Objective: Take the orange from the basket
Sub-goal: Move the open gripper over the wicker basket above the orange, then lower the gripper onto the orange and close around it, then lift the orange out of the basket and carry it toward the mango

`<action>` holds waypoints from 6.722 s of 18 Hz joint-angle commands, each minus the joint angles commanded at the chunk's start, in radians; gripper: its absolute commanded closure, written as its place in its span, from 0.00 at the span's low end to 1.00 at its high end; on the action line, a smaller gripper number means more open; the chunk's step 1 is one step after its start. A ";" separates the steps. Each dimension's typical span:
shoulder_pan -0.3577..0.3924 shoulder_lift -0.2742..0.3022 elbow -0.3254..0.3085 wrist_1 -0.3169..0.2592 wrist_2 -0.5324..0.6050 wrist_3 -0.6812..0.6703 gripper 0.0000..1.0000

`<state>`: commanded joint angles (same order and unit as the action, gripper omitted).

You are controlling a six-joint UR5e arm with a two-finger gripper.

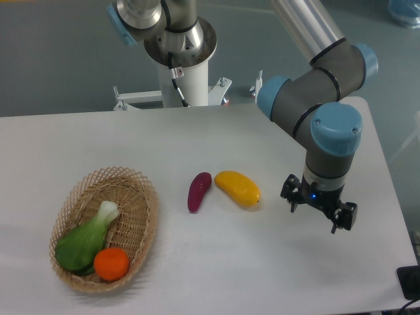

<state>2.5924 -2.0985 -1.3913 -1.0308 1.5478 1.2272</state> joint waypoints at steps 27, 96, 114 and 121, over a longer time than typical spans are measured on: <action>-0.277 0.025 -0.031 0.002 -0.014 -0.516 0.00; -0.367 0.011 0.008 0.009 -0.048 -0.907 0.50; -0.110 0.051 -0.083 0.005 -0.002 -0.264 0.48; -0.110 0.038 -0.068 -0.002 0.063 -0.181 0.48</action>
<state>2.4820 -2.0601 -1.4588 -1.0324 1.6107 1.0461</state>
